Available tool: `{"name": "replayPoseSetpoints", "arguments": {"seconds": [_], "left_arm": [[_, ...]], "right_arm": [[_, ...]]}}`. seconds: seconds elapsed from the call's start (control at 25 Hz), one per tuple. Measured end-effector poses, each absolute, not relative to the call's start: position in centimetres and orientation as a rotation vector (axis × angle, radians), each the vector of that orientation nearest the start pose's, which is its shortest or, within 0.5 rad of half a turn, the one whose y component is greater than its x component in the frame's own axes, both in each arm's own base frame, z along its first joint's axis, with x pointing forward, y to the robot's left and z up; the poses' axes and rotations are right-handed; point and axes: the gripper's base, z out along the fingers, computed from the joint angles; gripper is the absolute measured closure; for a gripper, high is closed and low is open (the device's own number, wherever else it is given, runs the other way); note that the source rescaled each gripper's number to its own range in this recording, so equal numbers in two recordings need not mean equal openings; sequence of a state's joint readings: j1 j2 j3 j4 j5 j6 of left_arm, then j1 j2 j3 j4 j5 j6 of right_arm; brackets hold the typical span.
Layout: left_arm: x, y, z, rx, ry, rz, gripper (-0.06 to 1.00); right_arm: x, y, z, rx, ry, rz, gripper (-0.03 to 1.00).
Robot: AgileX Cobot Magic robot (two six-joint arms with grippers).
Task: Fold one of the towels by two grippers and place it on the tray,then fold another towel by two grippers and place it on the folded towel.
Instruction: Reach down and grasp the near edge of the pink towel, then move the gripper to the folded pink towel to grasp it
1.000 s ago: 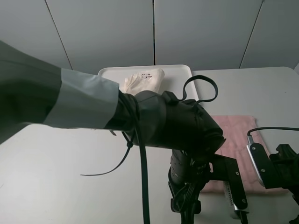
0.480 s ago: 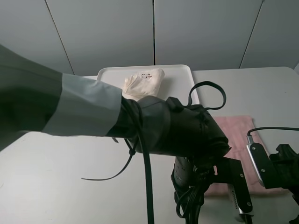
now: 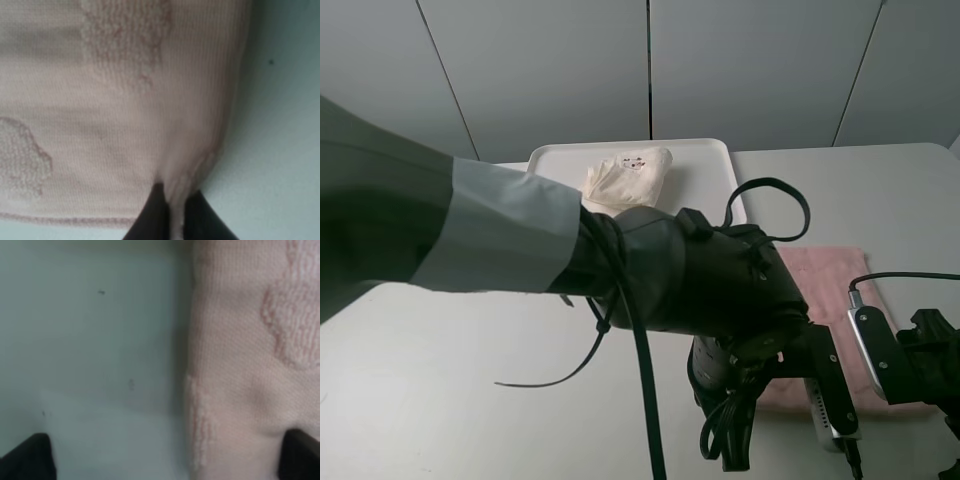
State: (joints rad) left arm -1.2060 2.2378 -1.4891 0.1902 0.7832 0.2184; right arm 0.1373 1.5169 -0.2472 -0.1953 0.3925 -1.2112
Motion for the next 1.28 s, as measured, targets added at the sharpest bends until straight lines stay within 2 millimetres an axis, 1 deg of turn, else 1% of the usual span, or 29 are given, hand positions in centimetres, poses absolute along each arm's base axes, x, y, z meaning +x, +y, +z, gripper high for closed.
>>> {"name": "replayPoseSetpoints", "arguments": {"seconds": [0.08,0.16,0.24,0.32,0.4,0.56,0.64,0.72,0.8,0.84,1.08,1.2,1.28], "left_arm": [[16.4,-39.6,9.5,2.073,2.115,0.098,0.94],[16.4,-39.6,9.5,2.073,2.115,0.098,0.94],[16.4,-39.6,9.5,2.073,2.115,0.098,0.94],[16.4,-39.6,9.5,2.074,2.113,0.100,0.94],[16.4,-39.6,9.5,2.074,2.113,0.100,0.94],[16.4,-39.6,9.5,2.074,2.113,0.100,0.94],[16.4,-39.6,9.5,2.074,2.113,0.100,0.94],[16.4,-39.6,9.5,2.074,2.113,0.100,0.94],[16.4,-39.6,9.5,2.074,2.113,0.100,0.94],[16.4,-39.6,9.5,2.074,2.113,0.100,0.94],[16.4,-39.6,9.5,2.067,2.121,0.097,0.94],[16.4,-39.6,9.5,2.066,2.122,0.096,0.94],[16.4,-39.6,9.9,2.053,2.123,0.088,0.94]], "right_arm": [[13.9,1.2,9.3,-2.199,2.292,-0.102,0.14],[14.0,1.3,9.3,-2.187,2.288,-0.107,0.30],[14.1,1.3,9.3,-2.165,2.284,-0.120,0.49],[14.3,1.4,9.3,-2.145,2.274,-0.133,0.60],[14.5,1.5,9.3,-2.133,2.263,-0.144,0.63],[14.7,1.5,9.3,-2.116,2.245,-0.161,0.60],[14.8,1.5,9.3,-2.116,2.235,-0.168,0.62],[14.9,1.6,9.3,-2.116,2.229,-0.172,0.73],[15.0,1.6,9.2,-2.109,2.221,-0.177,0.91],[15.0,1.6,9.2,-2.108,2.218,-0.179,0.95],[15.0,1.6,9.2,-2.108,2.213,-0.183,0.96],[15.0,1.6,9.5,-2.096,2.206,-0.196,0.96],[14.9,1.6,9.9,-2.080,2.209,-0.205,0.96]]}}
